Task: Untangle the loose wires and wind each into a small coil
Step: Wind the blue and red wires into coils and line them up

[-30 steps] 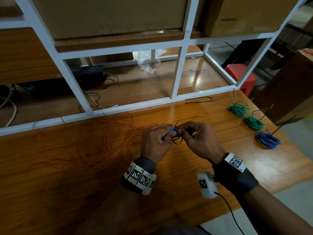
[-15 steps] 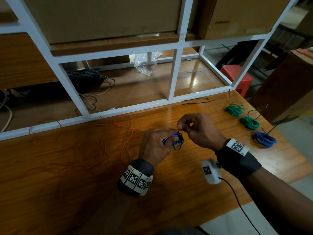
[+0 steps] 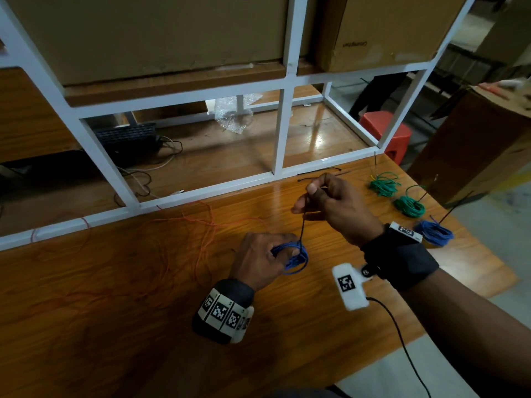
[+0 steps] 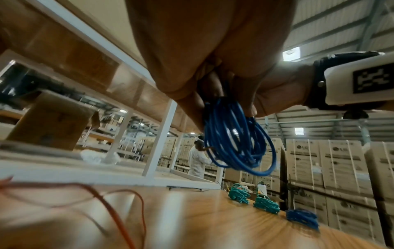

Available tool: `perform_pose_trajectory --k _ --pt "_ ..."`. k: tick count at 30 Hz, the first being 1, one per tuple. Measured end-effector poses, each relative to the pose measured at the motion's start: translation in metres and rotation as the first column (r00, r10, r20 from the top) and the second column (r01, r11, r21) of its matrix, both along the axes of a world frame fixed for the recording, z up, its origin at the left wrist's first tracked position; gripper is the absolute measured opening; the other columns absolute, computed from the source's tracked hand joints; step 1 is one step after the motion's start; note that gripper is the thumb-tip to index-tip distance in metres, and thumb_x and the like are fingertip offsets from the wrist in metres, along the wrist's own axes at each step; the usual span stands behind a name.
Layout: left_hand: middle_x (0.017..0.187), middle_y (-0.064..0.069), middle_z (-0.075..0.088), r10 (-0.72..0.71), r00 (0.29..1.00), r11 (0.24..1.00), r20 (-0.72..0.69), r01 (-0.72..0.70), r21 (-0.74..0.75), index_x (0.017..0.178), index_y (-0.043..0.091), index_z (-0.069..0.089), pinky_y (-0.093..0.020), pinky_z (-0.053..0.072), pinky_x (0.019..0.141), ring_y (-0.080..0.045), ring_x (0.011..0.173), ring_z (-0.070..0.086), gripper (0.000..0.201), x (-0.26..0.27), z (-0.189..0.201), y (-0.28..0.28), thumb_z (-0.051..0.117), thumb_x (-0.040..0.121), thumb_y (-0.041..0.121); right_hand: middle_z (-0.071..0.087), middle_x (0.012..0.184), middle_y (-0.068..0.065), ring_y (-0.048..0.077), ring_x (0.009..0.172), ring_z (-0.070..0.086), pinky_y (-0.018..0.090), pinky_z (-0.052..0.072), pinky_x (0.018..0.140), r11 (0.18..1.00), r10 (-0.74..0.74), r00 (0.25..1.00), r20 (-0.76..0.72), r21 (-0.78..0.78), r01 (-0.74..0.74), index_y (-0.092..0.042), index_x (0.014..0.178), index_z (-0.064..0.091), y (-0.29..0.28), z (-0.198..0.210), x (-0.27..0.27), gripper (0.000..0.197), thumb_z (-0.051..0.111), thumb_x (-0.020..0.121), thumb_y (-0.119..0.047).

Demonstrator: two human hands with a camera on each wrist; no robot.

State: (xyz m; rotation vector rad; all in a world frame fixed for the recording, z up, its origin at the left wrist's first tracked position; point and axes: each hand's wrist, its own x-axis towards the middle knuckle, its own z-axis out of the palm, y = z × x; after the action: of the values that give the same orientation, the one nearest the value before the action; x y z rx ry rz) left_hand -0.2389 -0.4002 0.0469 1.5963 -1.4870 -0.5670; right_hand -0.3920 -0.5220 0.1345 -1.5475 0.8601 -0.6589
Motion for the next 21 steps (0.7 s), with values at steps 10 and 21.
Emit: perform_pose_trajectory --k 10,21 --pt "0.112 0.005 0.075 -0.005 1.000 0.997 -0.027 0.007 0.075 0.107 0.021 0.079 -0.020 0.058 0.079 -0.003 0.096 0.070 0.020 -0.012 0.015 -0.003 0.074 0.089 0.026 0.063 0.069 0.006 0.026 0.062 0.068 0.040 0.061 0.063 0.995 -0.093 0.995 0.023 0.026 0.093 -0.006 0.100 0.051 -0.008 0.006 0.003 0.014 0.048 0.109 -0.015" --pt "0.111 0.008 0.075 0.051 0.996 0.998 0.077 -0.053 0.027 0.110 0.023 0.078 0.000 0.045 0.075 0.000 0.103 0.064 0.019 -0.010 0.032 -0.002 0.073 0.091 0.022 0.058 0.066 0.005 0.024 0.058 0.065 0.045 0.063 0.065 0.991 -0.129 0.991 -0.023 -0.032 0.128 -0.006 0.098 0.053 -0.012 0.023 0.005 0.010 0.048 0.108 -0.008"
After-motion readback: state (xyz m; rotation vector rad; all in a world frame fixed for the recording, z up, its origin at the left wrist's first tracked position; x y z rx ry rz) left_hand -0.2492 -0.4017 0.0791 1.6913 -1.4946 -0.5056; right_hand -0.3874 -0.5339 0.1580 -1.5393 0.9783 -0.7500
